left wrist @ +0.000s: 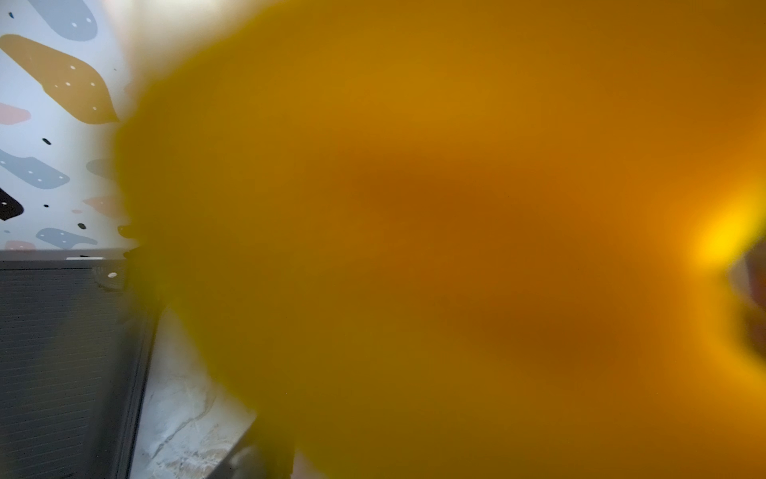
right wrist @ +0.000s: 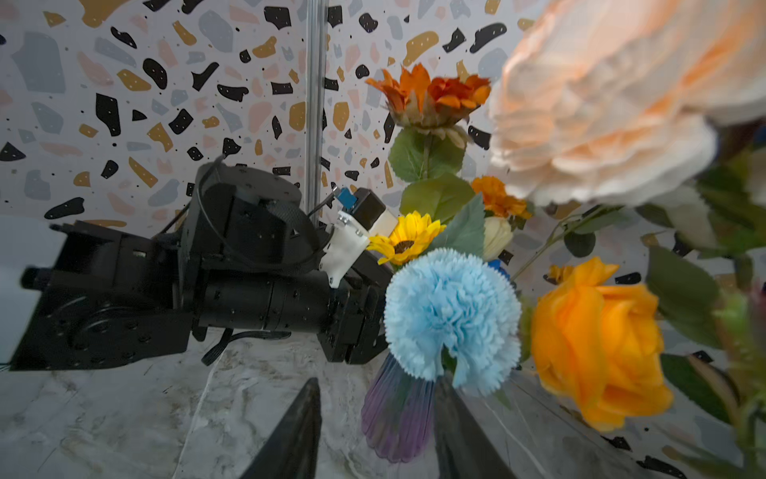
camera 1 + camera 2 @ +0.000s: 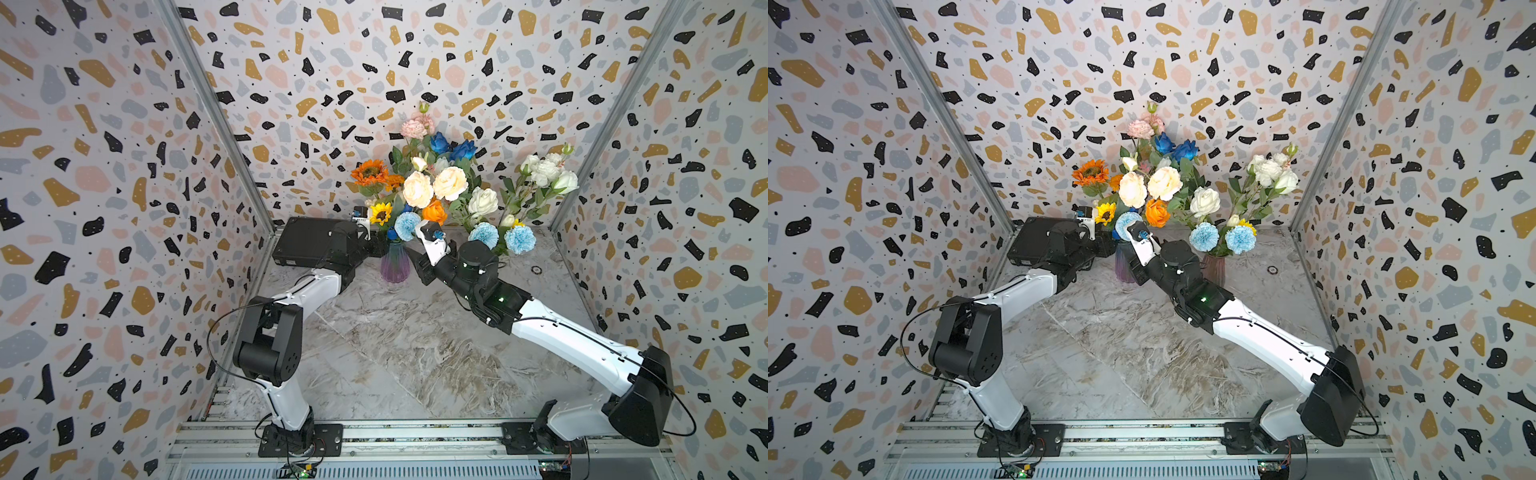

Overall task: Pick out blue flowers from the vase
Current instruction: Pick up the flower from the vase.

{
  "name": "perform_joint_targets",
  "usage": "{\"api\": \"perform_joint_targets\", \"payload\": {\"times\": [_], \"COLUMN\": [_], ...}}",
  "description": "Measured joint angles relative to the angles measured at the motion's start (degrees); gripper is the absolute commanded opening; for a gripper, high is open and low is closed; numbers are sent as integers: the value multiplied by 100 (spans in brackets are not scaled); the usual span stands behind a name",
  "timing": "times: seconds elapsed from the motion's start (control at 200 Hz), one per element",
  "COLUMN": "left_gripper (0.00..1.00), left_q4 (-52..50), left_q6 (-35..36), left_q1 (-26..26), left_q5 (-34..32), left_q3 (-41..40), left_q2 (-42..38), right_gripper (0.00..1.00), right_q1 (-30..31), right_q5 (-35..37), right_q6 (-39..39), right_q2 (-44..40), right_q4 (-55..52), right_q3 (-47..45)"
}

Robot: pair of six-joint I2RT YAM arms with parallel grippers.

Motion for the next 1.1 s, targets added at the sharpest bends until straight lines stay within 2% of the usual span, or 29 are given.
{"api": "perform_joint_targets", "payload": {"times": [0.31, 0.741, 0.941, 1.041, 1.101], "left_gripper": [62, 62, 62, 62, 62], "left_q4": [7, 68, 81, 81, 83], "left_q6": [0, 0, 0, 0, 0], "left_q1": [0, 0, 0, 0, 0], "left_q5": [2, 9, 48, 50, 50], "left_q3": [0, -31, -35, -37, -37], "left_q2": [2, 2, 2, 2, 2], "right_gripper": [43, 43, 38, 39, 42], "right_q1": [-94, -549, -601, -629, -649], "right_q5": [105, 188, 63, -26, -92], "right_q6": [289, 229, 205, 210, 219], "right_q2": [743, 1672, 2004, 2238, 2367], "right_q4": [391, 496, 529, 503, 463], "right_q3": [-20, 1360, 1869, 2135, 2291]}}
